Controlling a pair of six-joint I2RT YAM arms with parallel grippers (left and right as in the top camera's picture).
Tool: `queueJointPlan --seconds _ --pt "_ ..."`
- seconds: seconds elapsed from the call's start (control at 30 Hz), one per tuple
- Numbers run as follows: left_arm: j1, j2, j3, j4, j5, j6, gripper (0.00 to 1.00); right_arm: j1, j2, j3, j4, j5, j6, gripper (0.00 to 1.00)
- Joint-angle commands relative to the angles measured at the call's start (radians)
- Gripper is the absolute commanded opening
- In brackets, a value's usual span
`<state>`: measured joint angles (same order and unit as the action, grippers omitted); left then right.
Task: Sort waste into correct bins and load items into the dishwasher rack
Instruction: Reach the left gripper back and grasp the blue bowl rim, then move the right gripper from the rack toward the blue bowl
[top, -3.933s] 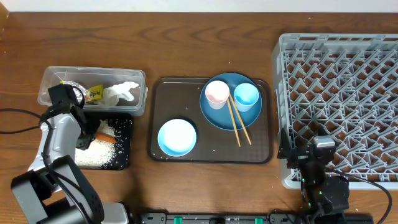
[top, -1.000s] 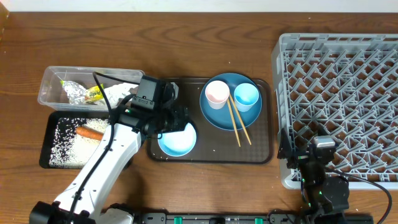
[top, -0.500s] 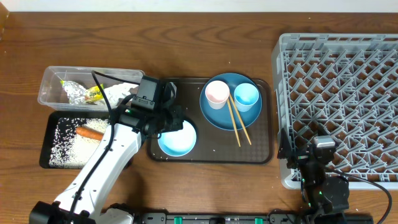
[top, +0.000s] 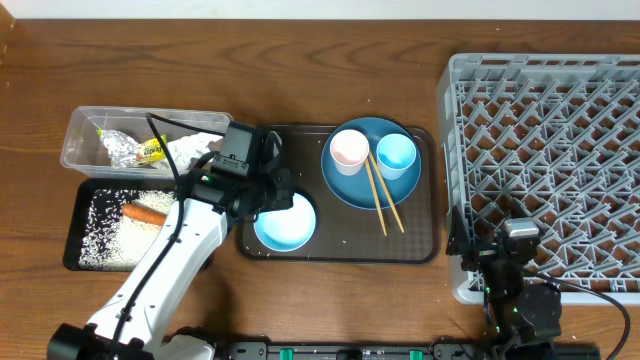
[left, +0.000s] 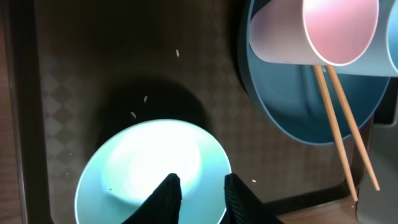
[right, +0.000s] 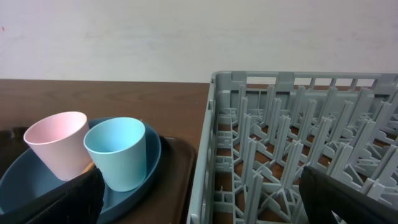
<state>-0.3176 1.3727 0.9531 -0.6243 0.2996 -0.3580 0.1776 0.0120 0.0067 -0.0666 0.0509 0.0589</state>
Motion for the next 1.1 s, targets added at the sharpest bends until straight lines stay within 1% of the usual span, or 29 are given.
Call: queueJointPlan --seconds 0.0,0.13,0.2,0.27,0.37,0.43,0.5,0.63,0.77,0.9,1.07 --pt "-0.004 -0.002 0.013 -0.002 -0.018 0.013 0.28 -0.016 -0.005 -0.001 -0.004 -0.004 -0.011 0.99" --pt "-0.004 -0.002 0.013 0.002 -0.018 0.013 0.28 -0.015 -0.005 -0.001 -0.005 -0.037 0.017 0.99" --pt "-0.004 -0.002 0.013 0.002 -0.017 0.013 0.28 -0.015 -0.005 -0.001 -0.006 -0.084 0.061 0.99" --pt "-0.004 -0.002 0.013 0.002 -0.017 0.013 0.28 -0.015 -0.005 -0.001 -0.005 -0.087 0.102 0.99" --pt "-0.004 -0.002 0.013 0.002 -0.018 0.013 0.28 -0.015 -0.005 0.0 0.026 -0.115 0.208 0.99" --pt "-0.004 -0.002 0.013 0.003 -0.018 0.013 0.28 -0.015 -0.005 0.011 0.011 -0.164 0.211 0.99" --pt "-0.004 -0.002 0.013 0.006 -0.018 0.013 0.28 -0.015 -0.005 0.036 -0.037 -0.168 0.225 0.99" --pt "-0.003 -0.002 0.013 0.003 -0.04 0.013 0.28 -0.015 0.006 0.166 -0.196 -0.153 0.252 0.99" --pt "-0.003 -0.002 0.013 -0.002 -0.059 -0.012 0.28 -0.015 0.089 0.39 -0.351 -0.141 0.252 0.99" --pt "-0.003 -0.002 0.013 -0.002 -0.063 -0.021 0.28 -0.015 0.27 0.638 -0.56 -0.141 0.251 0.99" --pt "-0.003 -0.002 0.013 -0.003 -0.11 -0.021 0.29 -0.015 0.599 0.975 -0.951 -0.137 0.251 0.99"
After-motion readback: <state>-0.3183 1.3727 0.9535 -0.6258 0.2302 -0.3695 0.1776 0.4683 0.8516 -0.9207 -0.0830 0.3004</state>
